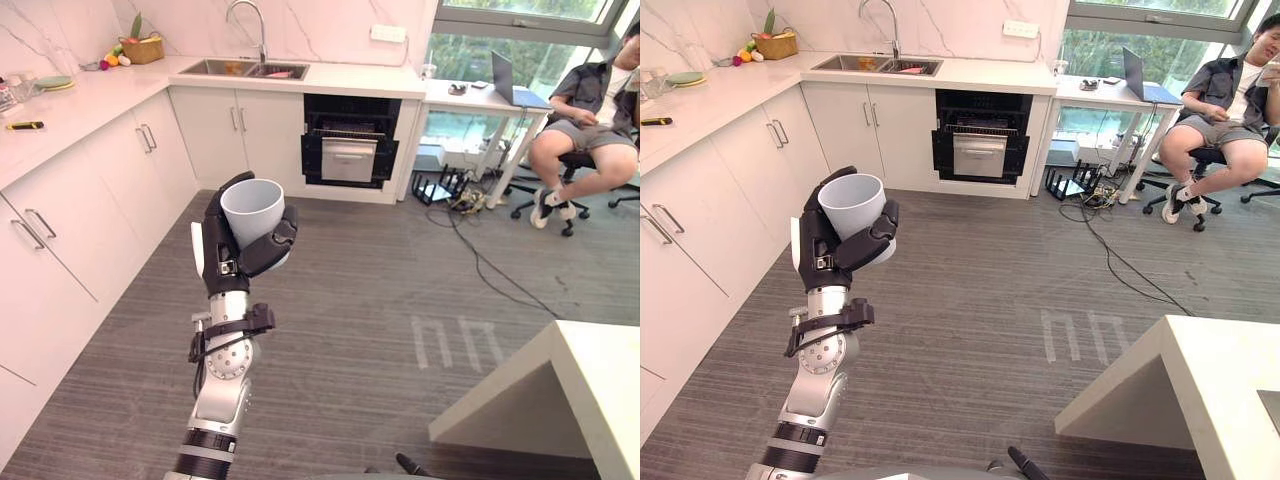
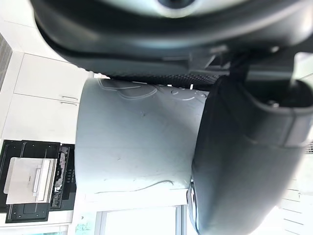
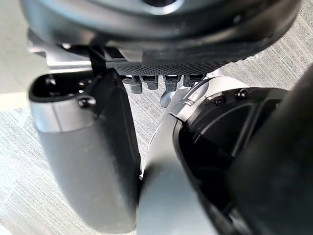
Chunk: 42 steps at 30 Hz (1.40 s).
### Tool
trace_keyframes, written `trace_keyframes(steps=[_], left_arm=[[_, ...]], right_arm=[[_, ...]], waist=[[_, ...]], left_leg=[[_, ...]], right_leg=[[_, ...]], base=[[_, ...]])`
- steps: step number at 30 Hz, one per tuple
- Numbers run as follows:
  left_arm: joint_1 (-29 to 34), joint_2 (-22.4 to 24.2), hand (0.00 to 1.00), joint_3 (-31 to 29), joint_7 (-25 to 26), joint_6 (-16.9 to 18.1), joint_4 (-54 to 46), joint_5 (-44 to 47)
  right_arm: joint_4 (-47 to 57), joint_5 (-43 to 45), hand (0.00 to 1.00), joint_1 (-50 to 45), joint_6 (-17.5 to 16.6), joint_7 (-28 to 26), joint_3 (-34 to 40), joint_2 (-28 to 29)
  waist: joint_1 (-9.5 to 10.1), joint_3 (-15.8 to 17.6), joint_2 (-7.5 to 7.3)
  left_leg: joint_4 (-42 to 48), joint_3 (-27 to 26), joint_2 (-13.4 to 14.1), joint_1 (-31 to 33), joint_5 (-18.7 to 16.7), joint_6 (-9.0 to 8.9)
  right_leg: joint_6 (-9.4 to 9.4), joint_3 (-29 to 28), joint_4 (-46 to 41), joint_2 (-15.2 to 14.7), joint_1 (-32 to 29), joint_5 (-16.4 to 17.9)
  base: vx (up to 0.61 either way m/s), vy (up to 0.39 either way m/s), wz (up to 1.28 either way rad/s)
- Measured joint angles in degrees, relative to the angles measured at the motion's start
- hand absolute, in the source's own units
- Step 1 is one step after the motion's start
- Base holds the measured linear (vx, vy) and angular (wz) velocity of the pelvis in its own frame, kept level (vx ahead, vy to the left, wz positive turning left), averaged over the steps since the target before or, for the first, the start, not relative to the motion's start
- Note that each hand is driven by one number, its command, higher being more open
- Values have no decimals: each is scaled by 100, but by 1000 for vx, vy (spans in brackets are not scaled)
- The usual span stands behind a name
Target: Walk over to the sink, pick up the cup, carry it to the dishwasher, place the cup inside the dishwasher, then close the dishwasher door
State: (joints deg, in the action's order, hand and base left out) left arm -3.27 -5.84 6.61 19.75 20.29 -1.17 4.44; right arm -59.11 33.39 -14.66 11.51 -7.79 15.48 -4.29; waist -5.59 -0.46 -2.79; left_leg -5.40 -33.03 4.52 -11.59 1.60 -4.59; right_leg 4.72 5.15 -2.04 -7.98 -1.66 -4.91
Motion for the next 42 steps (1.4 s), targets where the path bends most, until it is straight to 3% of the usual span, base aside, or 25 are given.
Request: trace_keyframes(steps=[5,9,12,14,16,17,18,21,23,24,25,28,29,30,31,34,38,40,41,42], left_arm=[[35,-32,0,4,-85,4,211,21],[322,-58,0,-62,-452,-176,211,635],[555,0,0,-220,-783,-558,238,1327],[587,162,0,-429,-1005,-882,273,1876],[481,216,0,-394,-1194,-1086,388,2132],[447,225,0,-332,-1319,-1277,457,2156],[465,176,0,-193,-1378,-1384,571,2197],[387,184,0,294,-1662,-1462,639,2315],[385,189,0,365,-1754,-1466,638,2321],[358,173,0,394,-1752,-1495,638,2352],[332,173,0,413,-1752,-1525,638,2377],[188,139,0,459,-1739,-1671,514,2391],[126,137,0,477,-1741,-1705,407,2404],[103,240,0,516,-1750,-1772,351,2451],[64,251,0,551,-1787,-1787,289,2480],[-276,281,0,646,-1892,-1784,251,2484],[-286,351,0,812,-1799,-1757,252,2481],[-285,384,0,926,-1734,-1739,251,2471],[-279,473,0,954,-1702,-1735,250,2415],[-219,580,0,926,-1640,-1734,225,2361]], right_arm=[[-7,4,100,-35,-5,-1,-7,0],[-120,16,100,-57,-85,-14,0,-9],[-255,15,100,-34,-142,-113,76,-72],[-525,22,100,215,-231,-123,336,-28],[-558,33,100,373,-374,-110,448,-10],[-522,136,100,437,-436,-133,525,27],[-332,158,100,397,-578,-220,559,79],[-296,124,100,464,-832,-179,546,82],[-277,128,100,473,-834,-159,574,178],[-173,135,100,390,-830,-121,634,269],[-118,138,100,336,-823,-103,683,305],[129,133,100,140,-784,-44,674,365],[217,131,100,41,-777,-30,657,382],[256,134,100,24,-759,-22,725,277],[275,124,100,49,-759,20,735,247],[472,131,100,96,-700,90,792,379],[511,106,100,7,-575,245,869,405],[508,39,100,-99,-581,277,939,427],[503,-110,100,-204,-622,262,988,397],[492,-244,100,-272,-667,261,1007,362]], waist=[[-20,-4,2],[29,-6,2],[152,24,41],[281,62,107],[256,273,223],[131,479,199],[18,529,118],[-79,627,159],[-78,686,177],[-84,703,189],[-87,714,206],[4,747,179],[10,760,111],[-1,772,429],[10,760,484],[14,762,440],[1,616,441],[-2,587,461],[-3,570,504],[21,577,551]], left_leg=[[7,133,-58,-11,37,55],[120,276,-59,36,-55,40],[716,743,-32,266,-478,102],[1050,1194,-124,447,-785,306],[1116,1210,-67,398,-885,471],[1237,1275,-130,258,-978,553],[1281,1422,-259,111,-1061,634],[1252,1883,-324,-24,-1081,671],[1264,2011,-257,-51,-1134,675],[1300,2113,-180,-88,-1211,626],[1330,2155,-130,-121,-1257,595],[1585,2189,62,-448,-1731,258],[1811,2225,132,-604,-2036,77],[1898,2261,410,-695,-2163,-4],[1931,2303,456,-693,-2149,17],[1988,2509,500,-885,-1901,112],[2532,2619,586,-761,-1505,53],[3263,2619,722,-424,-1129,-342],[4173,2620,934,30,-606,-719],[5214,2592,1231,515,-23,-679]], right_leg=[[10,152,170,-9,169,-18],[-57,294,516,-15,371,-101],[-90,278,414,-23,334,-60],[-149,263,-182,-46,-25,26],[-346,537,-1242,-146,-371,333],[-723,746,-3318,-503,-1062,629],[-1007,737,-4391,-733,-1412,308],[-853,383,-4811,-733,-1502,28],[-415,219,-4535,-491,-1509,812],[-363,201,-4183,-286,-1525,1083],[-345,204,-3963,-195,-1532,1141],[-271,142,-2173,83,-1515,968],[-315,90,-1675,145,-1294,125],[-471,232,-1896,401,-1265,340],[-529,242,-2092,457,-1332,504],[-661,299,-2970,477,-1442,1274],[-625,395,-3210,497,-1325,1832],[-628,494,-3034,497,-1079,1944],[-641,574,-2766,554,-785,1983],[-770,628,-2403,701,-402,2009]], base=[[-6,-4,12],[-6,-15,18],[4,-6,-13],[-13,48,-49],[-64,28,-6],[-78,42,39],[-41,55,55],[129,0,70],[213,-113,40],[232,-175,35],[277,-222,34],[374,-294,12],[486,-326,9],[482,-287,6],[492,-295,-2],[351,-262,1],[306,-204,6],[276,-122,30],[355,-110,30],[435,-107,27]])
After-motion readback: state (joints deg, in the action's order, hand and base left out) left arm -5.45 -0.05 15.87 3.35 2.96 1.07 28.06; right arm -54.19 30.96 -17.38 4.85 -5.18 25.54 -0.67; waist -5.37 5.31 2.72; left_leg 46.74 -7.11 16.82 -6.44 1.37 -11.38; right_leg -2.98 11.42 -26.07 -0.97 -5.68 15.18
